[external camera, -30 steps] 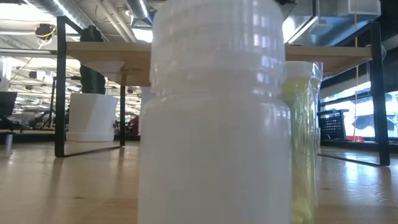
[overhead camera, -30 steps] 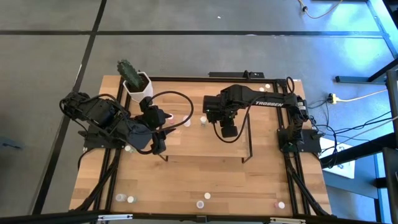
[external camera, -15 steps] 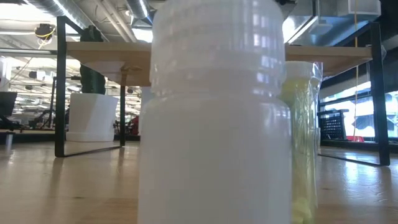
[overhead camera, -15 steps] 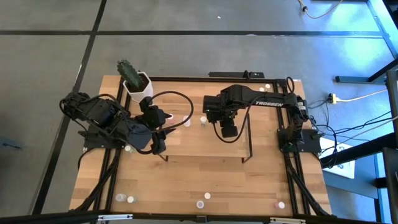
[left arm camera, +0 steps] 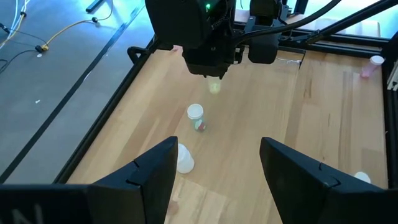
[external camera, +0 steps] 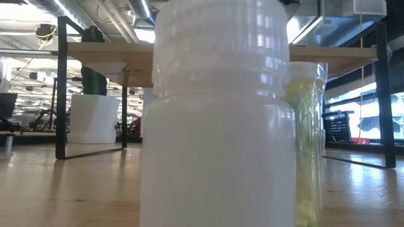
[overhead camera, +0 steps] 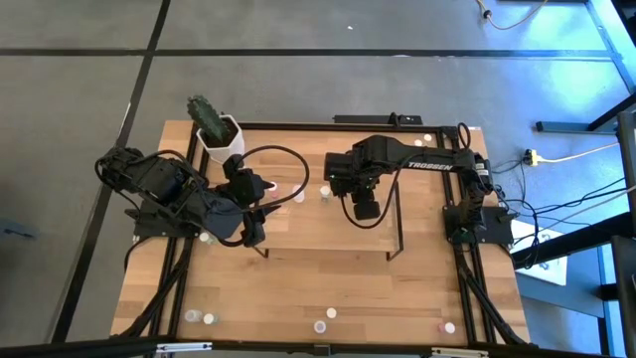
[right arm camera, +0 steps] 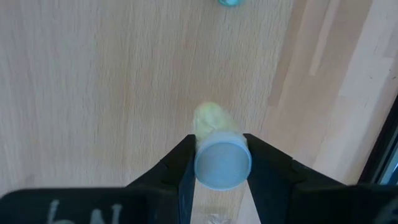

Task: Pick and place medicine bottles onto shelf by color
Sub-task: Put the middle yellow pill bottle on the shelf

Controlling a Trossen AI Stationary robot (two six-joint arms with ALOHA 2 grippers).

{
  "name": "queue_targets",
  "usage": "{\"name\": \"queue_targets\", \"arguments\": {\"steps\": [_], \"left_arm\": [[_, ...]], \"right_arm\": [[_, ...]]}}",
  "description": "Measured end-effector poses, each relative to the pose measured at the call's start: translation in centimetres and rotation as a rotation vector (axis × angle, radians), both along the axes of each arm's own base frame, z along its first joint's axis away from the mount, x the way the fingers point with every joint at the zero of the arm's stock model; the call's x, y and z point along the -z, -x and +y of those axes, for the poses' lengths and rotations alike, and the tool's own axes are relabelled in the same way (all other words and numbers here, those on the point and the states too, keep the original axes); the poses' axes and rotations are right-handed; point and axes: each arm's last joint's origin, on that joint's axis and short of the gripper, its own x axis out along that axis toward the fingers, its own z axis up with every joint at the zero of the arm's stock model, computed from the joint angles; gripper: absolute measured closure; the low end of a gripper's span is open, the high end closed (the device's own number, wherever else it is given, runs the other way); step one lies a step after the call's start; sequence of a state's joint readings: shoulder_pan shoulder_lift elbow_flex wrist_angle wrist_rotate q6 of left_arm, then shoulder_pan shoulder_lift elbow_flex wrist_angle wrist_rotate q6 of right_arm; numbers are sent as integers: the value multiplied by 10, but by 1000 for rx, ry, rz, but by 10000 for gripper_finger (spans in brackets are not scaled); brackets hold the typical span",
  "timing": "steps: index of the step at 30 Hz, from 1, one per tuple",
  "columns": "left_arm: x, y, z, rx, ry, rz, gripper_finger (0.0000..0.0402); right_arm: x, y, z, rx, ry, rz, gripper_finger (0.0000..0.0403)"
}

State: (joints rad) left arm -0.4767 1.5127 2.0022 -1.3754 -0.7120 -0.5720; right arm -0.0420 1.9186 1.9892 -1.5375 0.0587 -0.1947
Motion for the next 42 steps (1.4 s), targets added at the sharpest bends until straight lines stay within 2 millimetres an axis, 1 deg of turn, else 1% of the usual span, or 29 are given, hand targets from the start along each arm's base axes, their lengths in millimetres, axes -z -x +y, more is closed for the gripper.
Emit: {"name": "queue_targets", "arguments": {"steps": [20, 23, 27, 42], "left_arm": [[0, 0, 0, 0, 0, 0, 179], [0, 0, 0, 0, 0, 0, 179], [0, 0, 0, -1, 0, 0, 179], [0, 0, 0, 0, 0, 0, 179]], "right_arm": [[0, 0, 0, -19, 3, 1, 280], [5, -3, 0, 32, -3, 12, 280], [10, -7, 1, 24, -1, 37, 280], [10, -6, 2, 25, -1, 35, 278]]}}
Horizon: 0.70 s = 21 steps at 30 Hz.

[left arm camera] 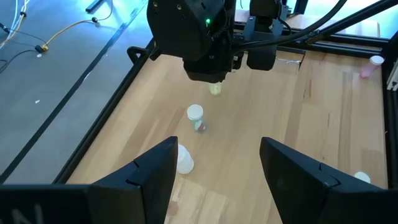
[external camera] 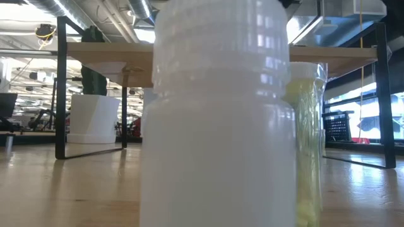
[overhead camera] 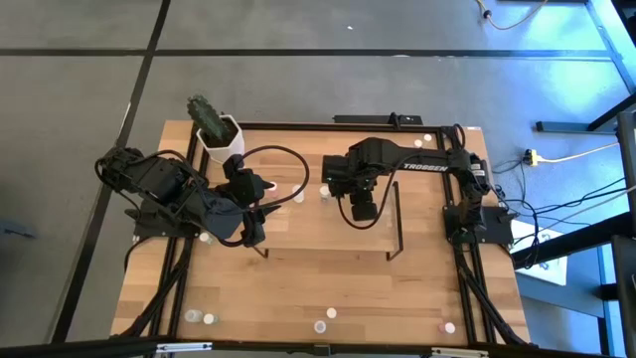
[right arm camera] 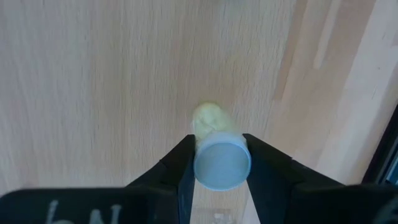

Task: Pick and place medicine bottles onto shelf by color
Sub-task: Put the middle yellow pill bottle on the shelf

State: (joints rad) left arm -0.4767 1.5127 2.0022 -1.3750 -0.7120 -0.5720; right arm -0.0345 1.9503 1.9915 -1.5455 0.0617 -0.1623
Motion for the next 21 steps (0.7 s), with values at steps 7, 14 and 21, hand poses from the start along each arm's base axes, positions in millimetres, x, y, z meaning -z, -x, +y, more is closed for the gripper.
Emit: {"name": "queue_targets", "arguments": {"steps": [7, 14, 21], "left_arm": [[0, 0, 0, 0, 0, 0, 179], [0, 0, 0, 0, 0, 0, 179], [0, 0, 0, 0, 0, 0, 179]], "right_arm": [[3, -1, 0, 0, -6, 6, 238], [2, -1, 0, 0, -5, 5, 193], [2, -1, 0, 0, -3, 5, 167]]}}
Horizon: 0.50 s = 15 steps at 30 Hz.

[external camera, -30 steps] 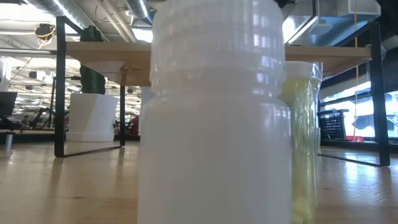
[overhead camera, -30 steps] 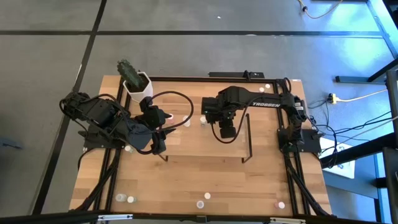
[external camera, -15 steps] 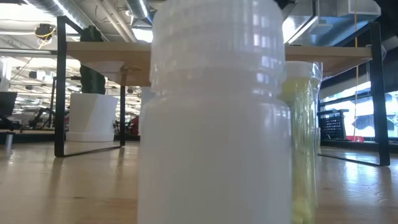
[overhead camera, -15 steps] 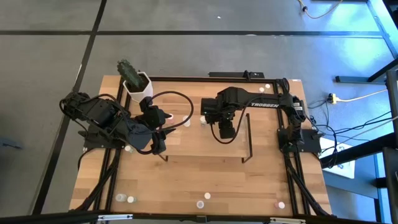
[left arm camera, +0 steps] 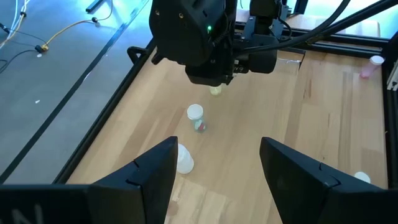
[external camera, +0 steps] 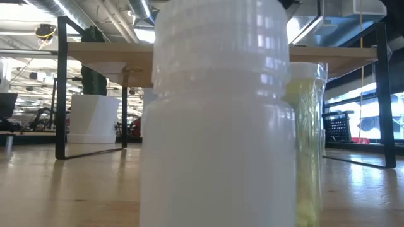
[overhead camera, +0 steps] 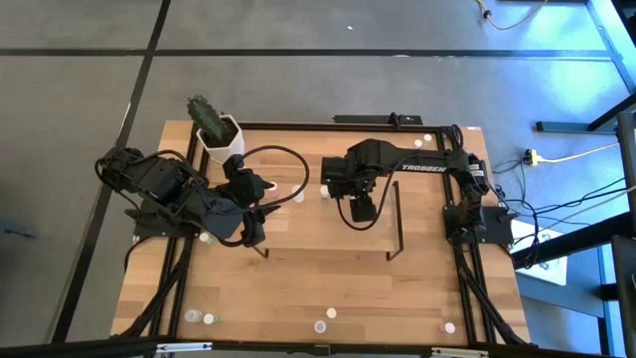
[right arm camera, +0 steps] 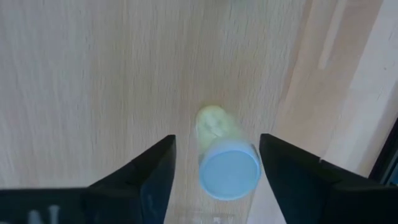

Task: Pick and place medicine bottles onto shelf by color
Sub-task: Put the middle yellow pill bottle on the shelf, then put the top blue pill bottle on the shelf aligned with the other blue pill bottle

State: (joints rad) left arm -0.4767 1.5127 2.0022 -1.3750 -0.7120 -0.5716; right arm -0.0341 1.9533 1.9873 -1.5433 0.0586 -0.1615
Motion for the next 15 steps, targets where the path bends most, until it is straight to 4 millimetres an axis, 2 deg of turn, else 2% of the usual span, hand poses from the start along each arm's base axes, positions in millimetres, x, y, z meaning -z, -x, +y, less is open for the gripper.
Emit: {"name": "queue_targets", "arguments": {"steps": [10, 15], "left_arm": [[0, 0, 0, 0, 0, 0, 179], [0, 0, 0, 3, -4, 2, 179]], "right_arm": [[-2, 1, -1, 2, 1, 1, 167], [-16, 2, -1, 5, 2, -40, 167]]}}
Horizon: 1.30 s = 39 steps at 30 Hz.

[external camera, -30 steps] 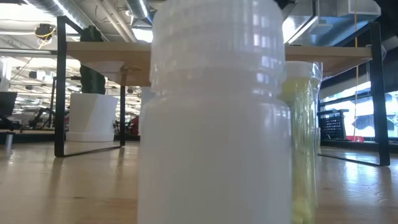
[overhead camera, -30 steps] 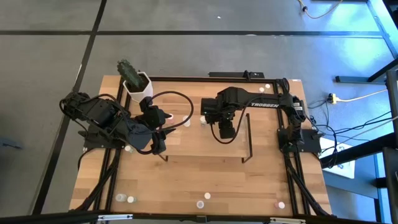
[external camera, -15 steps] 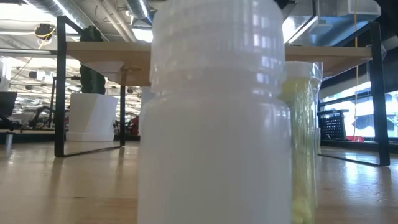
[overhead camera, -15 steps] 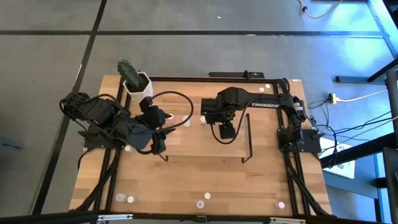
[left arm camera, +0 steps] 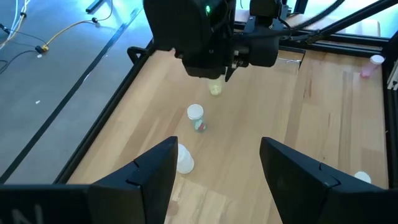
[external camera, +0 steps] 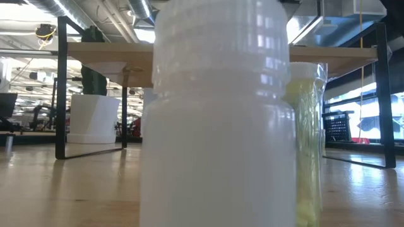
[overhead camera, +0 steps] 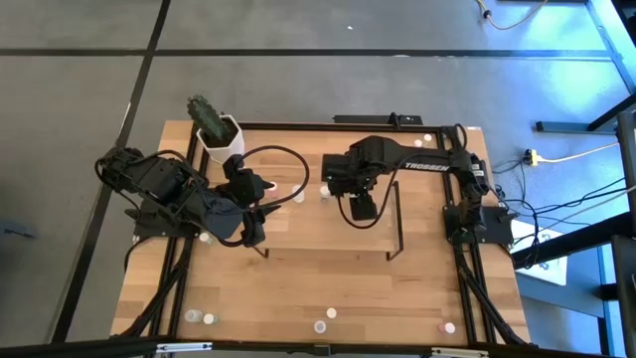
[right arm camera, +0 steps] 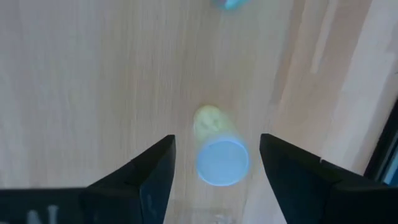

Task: Pick and place medicine bottles onto shelf by color
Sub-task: Put the top blue pill bottle on the shelf aligned with the other blue pill bottle

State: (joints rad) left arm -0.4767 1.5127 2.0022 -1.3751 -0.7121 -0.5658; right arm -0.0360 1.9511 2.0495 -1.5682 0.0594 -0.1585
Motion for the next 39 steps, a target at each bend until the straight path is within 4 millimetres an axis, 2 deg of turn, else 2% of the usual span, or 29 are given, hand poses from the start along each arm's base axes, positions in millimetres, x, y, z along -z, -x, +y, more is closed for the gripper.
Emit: {"name": "queue_targets", "arguments": {"steps": [9, 17, 27, 31, 39], "left_arm": [[1, 1, -5, 57, 49, 25, 179], [2, 17, -22, 144, 189, 66, 179], [11, 50, -51, 122, 351, 184, 179], [15, 59, -63, 112, 404, 203, 179], [45, 76, -91, 85, 456, 323, 179]], "right_arm": [[-42, 2, 0, 0, 6, -164, 166], [-81, 13, 6, -22, 10, -328, 166], [-108, 43, 25, -74, -17, -410, 166], [-114, 48, 33, -98, -25, -441, 166], [-120, 54, 50, -159, -37, -470, 166]]}}
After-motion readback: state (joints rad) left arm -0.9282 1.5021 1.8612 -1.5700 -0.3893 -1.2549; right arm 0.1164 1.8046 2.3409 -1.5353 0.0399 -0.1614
